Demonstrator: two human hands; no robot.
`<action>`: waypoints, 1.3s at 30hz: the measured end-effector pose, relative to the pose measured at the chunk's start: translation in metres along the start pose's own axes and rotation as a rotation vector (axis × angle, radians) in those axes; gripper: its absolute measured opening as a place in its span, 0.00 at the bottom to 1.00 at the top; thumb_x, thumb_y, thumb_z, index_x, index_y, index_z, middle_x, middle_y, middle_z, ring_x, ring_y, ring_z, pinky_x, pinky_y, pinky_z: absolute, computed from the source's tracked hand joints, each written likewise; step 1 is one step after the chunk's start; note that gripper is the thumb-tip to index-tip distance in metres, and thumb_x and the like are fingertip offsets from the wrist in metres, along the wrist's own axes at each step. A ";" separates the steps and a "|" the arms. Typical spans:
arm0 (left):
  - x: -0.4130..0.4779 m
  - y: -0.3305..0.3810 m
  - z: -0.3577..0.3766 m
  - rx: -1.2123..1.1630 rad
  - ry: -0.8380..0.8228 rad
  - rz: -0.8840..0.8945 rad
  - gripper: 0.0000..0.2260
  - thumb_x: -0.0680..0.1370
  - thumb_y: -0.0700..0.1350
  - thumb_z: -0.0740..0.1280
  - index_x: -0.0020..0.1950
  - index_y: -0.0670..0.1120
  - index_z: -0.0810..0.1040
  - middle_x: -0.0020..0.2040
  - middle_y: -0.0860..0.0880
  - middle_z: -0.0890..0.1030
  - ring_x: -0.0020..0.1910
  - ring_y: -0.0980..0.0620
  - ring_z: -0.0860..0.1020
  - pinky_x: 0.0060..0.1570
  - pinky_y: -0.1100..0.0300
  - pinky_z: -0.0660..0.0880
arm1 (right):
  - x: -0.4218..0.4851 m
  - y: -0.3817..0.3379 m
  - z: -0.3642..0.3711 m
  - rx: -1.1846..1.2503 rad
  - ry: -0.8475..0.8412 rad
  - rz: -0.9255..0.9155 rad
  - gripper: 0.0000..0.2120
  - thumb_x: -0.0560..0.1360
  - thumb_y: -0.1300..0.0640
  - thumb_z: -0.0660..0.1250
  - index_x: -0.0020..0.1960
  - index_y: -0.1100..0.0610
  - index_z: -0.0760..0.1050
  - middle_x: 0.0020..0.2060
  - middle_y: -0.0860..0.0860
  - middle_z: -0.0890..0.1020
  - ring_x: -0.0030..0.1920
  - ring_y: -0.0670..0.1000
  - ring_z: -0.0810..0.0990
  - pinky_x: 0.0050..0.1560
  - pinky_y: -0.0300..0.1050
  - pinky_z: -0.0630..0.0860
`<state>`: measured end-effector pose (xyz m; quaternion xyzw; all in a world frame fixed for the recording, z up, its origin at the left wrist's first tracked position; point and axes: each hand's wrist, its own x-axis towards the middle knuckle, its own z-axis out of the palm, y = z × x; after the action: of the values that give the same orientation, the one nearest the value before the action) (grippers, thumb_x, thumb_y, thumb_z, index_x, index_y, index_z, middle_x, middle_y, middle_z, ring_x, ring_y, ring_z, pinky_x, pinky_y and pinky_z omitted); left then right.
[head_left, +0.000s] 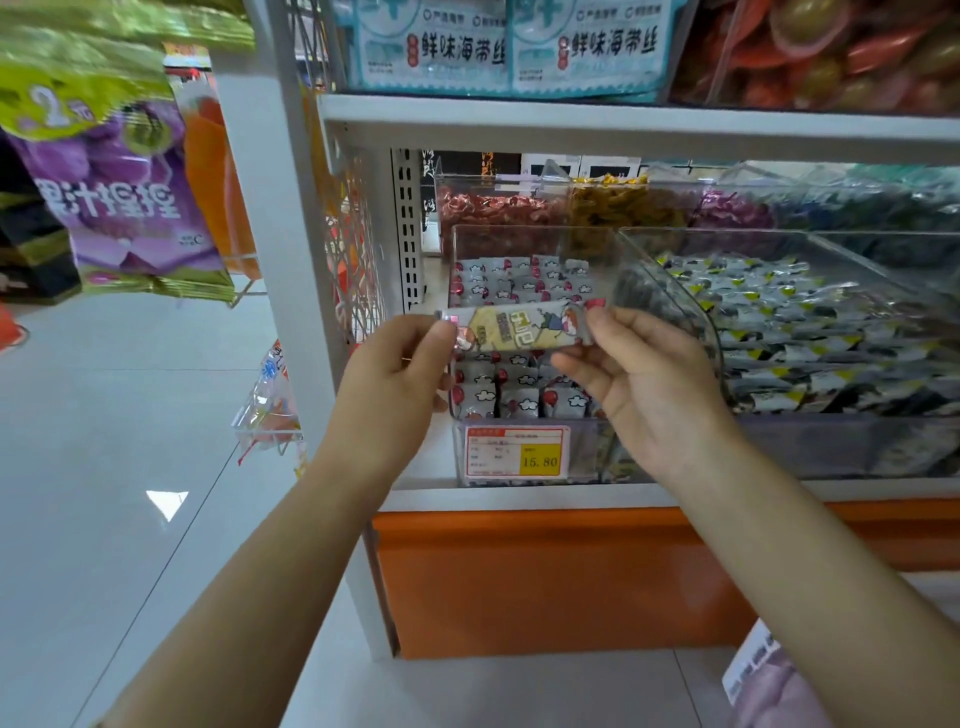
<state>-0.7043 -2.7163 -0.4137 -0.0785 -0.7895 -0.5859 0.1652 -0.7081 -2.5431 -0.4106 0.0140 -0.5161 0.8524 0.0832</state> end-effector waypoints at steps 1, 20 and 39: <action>0.000 0.001 0.000 -0.083 0.007 -0.046 0.09 0.80 0.47 0.59 0.43 0.49 0.76 0.33 0.55 0.77 0.31 0.61 0.74 0.31 0.67 0.73 | -0.001 0.001 -0.001 0.045 -0.017 0.033 0.06 0.75 0.65 0.63 0.42 0.63 0.77 0.32 0.52 0.84 0.34 0.47 0.83 0.35 0.37 0.79; 0.002 -0.007 -0.004 -0.292 0.103 -0.212 0.15 0.80 0.44 0.61 0.36 0.40 0.76 0.22 0.51 0.74 0.21 0.56 0.71 0.25 0.66 0.72 | -0.003 0.004 -0.009 0.226 -0.092 0.154 0.04 0.64 0.65 0.67 0.36 0.62 0.80 0.34 0.58 0.84 0.35 0.51 0.84 0.32 0.37 0.79; 0.000 0.002 -0.009 -0.467 -0.190 -0.151 0.05 0.77 0.38 0.63 0.41 0.42 0.75 0.36 0.48 0.80 0.36 0.54 0.80 0.36 0.64 0.78 | 0.002 -0.001 -0.013 0.090 0.058 0.051 0.07 0.76 0.69 0.61 0.48 0.61 0.76 0.31 0.53 0.83 0.31 0.48 0.82 0.31 0.38 0.78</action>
<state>-0.7019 -2.7237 -0.4095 -0.1102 -0.6486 -0.7527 0.0235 -0.7088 -2.5307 -0.4156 -0.0201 -0.4747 0.8766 0.0755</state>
